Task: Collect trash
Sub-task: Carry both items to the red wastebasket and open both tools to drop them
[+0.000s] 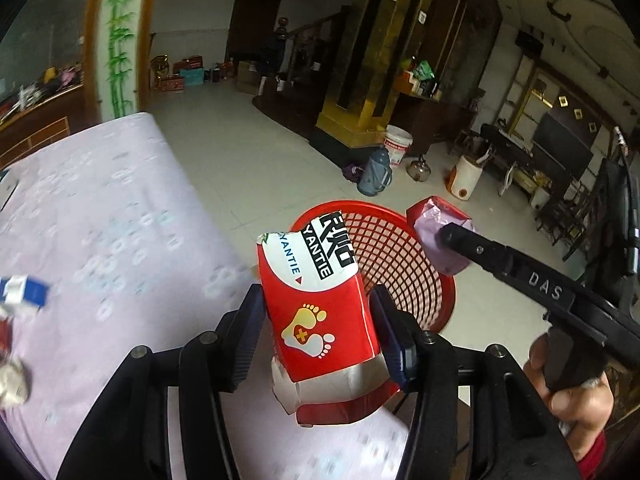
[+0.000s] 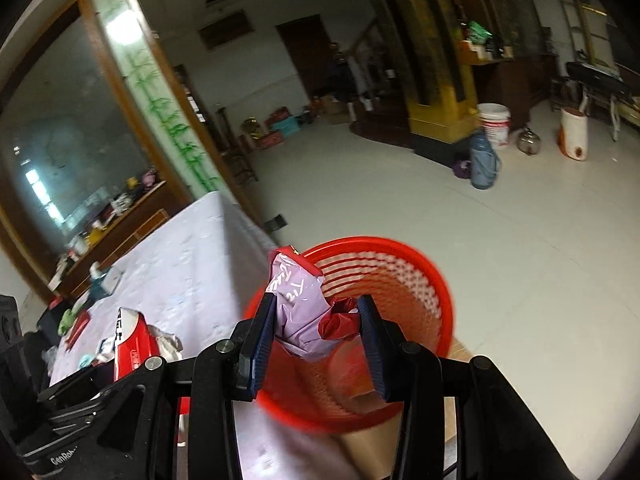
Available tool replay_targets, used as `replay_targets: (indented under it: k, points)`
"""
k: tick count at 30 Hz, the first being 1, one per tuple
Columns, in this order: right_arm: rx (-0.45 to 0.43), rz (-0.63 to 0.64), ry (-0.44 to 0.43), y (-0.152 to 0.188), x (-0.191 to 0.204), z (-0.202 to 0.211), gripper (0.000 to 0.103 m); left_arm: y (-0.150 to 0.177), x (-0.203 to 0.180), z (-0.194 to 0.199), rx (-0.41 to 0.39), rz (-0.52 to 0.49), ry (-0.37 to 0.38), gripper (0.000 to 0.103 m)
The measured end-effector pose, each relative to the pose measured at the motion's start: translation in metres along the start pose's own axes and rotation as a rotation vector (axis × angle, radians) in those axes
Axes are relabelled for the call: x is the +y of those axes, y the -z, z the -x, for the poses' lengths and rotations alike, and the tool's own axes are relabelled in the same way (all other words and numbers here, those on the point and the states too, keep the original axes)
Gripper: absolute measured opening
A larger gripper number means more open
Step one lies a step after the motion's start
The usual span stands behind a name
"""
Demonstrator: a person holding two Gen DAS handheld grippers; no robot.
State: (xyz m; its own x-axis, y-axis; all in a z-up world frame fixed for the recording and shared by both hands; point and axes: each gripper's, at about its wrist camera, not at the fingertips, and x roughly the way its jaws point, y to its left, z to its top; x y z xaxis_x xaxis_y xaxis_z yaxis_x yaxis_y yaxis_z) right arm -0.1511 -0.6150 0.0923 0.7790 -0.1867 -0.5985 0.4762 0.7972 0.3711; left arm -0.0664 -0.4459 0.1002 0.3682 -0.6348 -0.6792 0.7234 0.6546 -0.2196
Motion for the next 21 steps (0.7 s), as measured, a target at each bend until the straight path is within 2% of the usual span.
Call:
replay_targets:
  k: [3, 5, 8, 11, 17, 21]
  points:
    - [0.031, -0.021, -0.002, -0.006, -0.010, -0.013, 0.045, -0.011, -0.013, -0.025, 0.024, -0.010, 0.006, 0.054]
    - [0.025, -0.022, 0.020, -0.010, -0.015, -0.018, 0.052, -0.018, -0.020, -0.040, 0.026, -0.027, 0.007, 0.061]
    - [0.021, -0.019, 0.037, -0.013, -0.019, -0.019, 0.055, -0.021, -0.025, -0.051, 0.045, -0.018, 0.017, 0.064]
    - [-0.003, -0.006, 0.060, -0.013, -0.020, -0.014, 0.063, -0.017, -0.024, -0.045, 0.037, -0.022, 0.012, 0.066]
    - [-0.003, -0.017, 0.071, -0.012, -0.014, -0.014, 0.068, -0.013, -0.013, -0.028, 0.023, -0.018, 0.002, 0.071]
    - [-0.019, -0.004, 0.034, -0.005, -0.004, -0.002, 0.068, -0.006, -0.003, -0.012, 0.007, -0.013, -0.001, 0.071]
